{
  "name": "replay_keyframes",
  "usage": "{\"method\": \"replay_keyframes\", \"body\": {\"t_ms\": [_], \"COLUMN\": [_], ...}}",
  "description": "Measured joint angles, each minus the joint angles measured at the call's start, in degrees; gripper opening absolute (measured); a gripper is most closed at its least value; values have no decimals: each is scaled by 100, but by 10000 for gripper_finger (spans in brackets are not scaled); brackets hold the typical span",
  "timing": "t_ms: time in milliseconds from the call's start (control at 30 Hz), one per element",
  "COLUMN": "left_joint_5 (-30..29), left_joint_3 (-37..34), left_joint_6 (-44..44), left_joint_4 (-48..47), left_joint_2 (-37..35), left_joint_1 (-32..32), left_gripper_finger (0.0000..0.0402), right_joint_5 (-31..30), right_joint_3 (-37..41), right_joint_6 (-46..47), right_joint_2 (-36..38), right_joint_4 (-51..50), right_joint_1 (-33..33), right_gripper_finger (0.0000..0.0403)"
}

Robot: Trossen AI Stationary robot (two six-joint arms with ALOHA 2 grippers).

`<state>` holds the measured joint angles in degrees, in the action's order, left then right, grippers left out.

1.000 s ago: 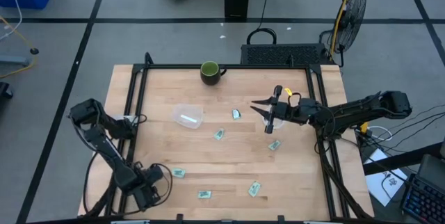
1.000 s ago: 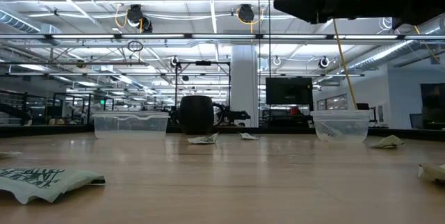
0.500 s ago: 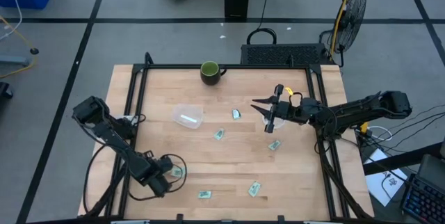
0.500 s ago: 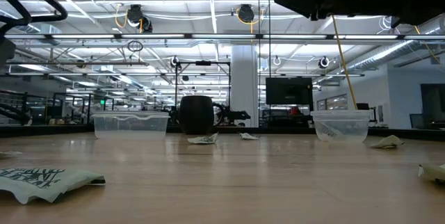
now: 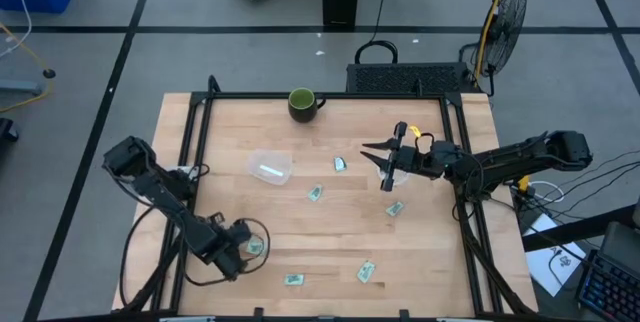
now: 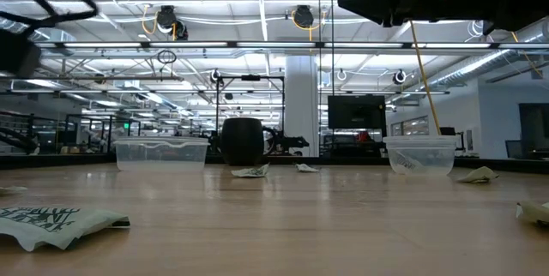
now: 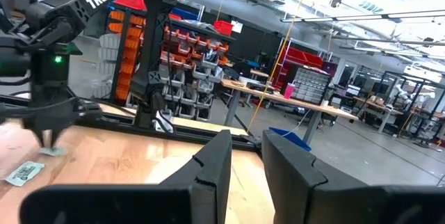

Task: Pick and place Stevia / Truvia into bins
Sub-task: Put the white stevia packet into the left transparent container

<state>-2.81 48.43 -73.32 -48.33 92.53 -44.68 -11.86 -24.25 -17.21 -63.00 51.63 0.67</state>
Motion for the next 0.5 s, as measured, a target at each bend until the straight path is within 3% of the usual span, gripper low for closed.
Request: {"method": "replay_keyframes", "body": {"t_ms": [233,433,500], "left_joint_5": [-1563,-3687,-4044], "left_joint_3": [17,26,29], "left_joint_6": [267,1518,2174], "left_joint_4": [-1203,-1861,-1704], "left_joint_2": [-825,-1614,-1853], "left_joint_1": [455,1381,1802], "left_gripper_finger": [5,28,30], "right_joint_5": [4,6,4], "right_joint_3": [0,0,0], "right_joint_6": [0,-122,-134], "right_joint_2": [0,-2,-2], "right_joint_4": [54,171,208], "right_joint_1": [0,0,0], "right_gripper_finger": [75,75,75]}}
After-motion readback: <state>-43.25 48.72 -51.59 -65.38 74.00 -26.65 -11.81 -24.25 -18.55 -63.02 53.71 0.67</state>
